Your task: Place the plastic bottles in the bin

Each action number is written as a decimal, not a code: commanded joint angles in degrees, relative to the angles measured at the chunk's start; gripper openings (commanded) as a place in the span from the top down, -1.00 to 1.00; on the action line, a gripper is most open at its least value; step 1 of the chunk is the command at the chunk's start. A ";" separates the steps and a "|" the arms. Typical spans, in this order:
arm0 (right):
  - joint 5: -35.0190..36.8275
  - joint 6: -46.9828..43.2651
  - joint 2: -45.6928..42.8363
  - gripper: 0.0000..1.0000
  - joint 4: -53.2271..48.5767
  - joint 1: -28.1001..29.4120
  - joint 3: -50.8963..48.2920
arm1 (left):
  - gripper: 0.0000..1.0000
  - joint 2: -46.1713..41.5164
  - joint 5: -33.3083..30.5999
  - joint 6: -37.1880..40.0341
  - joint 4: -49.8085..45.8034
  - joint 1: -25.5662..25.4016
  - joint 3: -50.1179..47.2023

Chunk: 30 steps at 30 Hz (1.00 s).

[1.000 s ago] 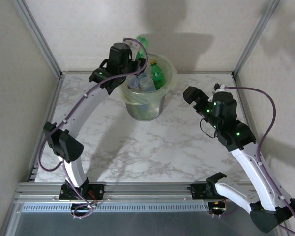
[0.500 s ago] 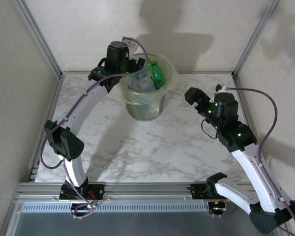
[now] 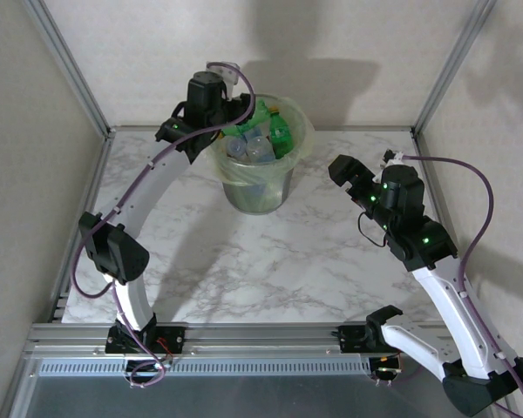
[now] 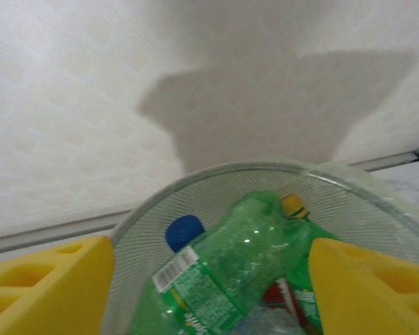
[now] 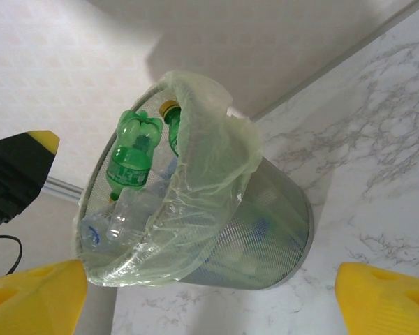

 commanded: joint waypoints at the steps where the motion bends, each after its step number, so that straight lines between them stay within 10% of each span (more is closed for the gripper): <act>1: -0.01 -1.40 0.25 -0.83 -0.95 -0.27 1.69 | -0.43 0.93 3.35 -8.81 1.33 0.29 2.33; 8: 11.66 -8.32 -0.41 -0.97 -3.25 -0.32 2.58 | -0.86 -9.73 -11.58 -12.98 3.08 0.70 -2.72; 19: 35.68 -26.84 -8.63 -0.89 16.11 -0.45 -24.13 | -0.99 -35.17 -43.23 -9.67 31.32 12.29 -59.73; 30: 52.82 -31.66 1.11 -0.97 50.51 -9.99 -49.47 | -0.99 -24.62 -38.77 -6.77 70.06 17.50 -90.77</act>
